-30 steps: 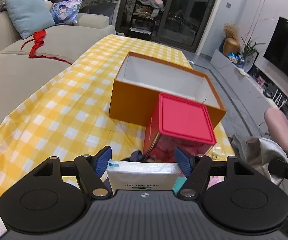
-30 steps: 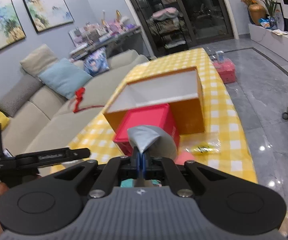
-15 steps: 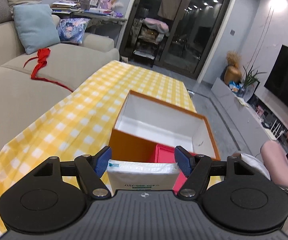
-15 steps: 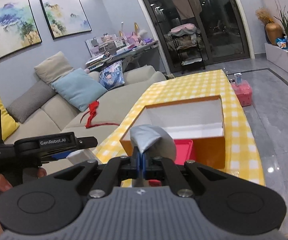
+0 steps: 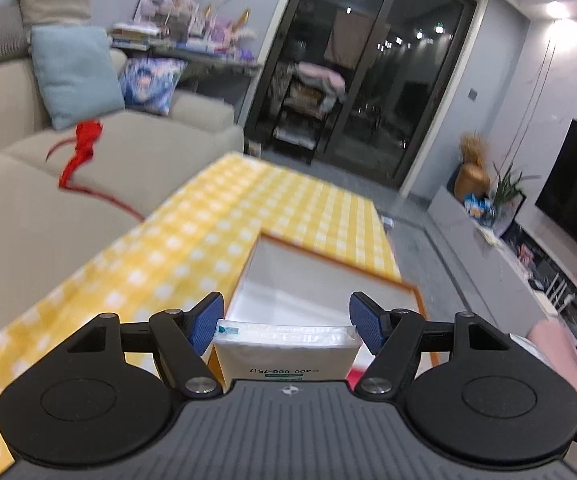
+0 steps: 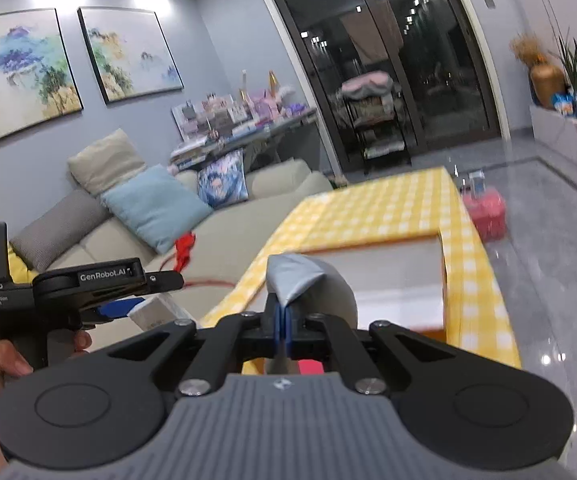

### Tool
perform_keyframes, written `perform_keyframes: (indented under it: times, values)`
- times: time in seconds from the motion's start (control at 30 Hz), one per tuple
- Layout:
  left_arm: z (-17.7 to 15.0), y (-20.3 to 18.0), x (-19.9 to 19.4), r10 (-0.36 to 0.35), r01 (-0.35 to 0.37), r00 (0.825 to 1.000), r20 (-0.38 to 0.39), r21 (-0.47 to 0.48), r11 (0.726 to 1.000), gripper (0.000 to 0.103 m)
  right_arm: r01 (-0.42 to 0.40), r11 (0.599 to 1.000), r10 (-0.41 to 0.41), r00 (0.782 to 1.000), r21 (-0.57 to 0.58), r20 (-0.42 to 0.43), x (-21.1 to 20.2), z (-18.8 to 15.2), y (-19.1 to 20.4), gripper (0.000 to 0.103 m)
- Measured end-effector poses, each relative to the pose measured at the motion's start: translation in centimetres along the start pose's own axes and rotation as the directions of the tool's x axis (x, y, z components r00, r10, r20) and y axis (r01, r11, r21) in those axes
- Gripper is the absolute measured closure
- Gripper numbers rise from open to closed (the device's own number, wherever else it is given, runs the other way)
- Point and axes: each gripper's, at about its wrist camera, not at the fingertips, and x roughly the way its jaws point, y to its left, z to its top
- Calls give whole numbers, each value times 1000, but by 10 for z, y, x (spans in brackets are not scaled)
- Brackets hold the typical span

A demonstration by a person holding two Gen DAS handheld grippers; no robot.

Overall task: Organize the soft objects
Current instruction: 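Carry the tissue pack and grey fabric in both grippers over the orange box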

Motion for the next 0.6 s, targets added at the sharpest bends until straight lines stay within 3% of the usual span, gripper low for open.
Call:
perform_keyframes:
  times: [0.3, 0.6]
  values:
    - [41, -10, 33, -41, 39, 994, 103, 20, 999, 23, -8, 999, 12, 997, -41, 80, 58, 49, -11, 103]
    - [33, -16, 101, -34, 28, 998, 54, 94, 995, 23, 34, 999, -34, 996, 2, 78, 144, 69, -48, 103]
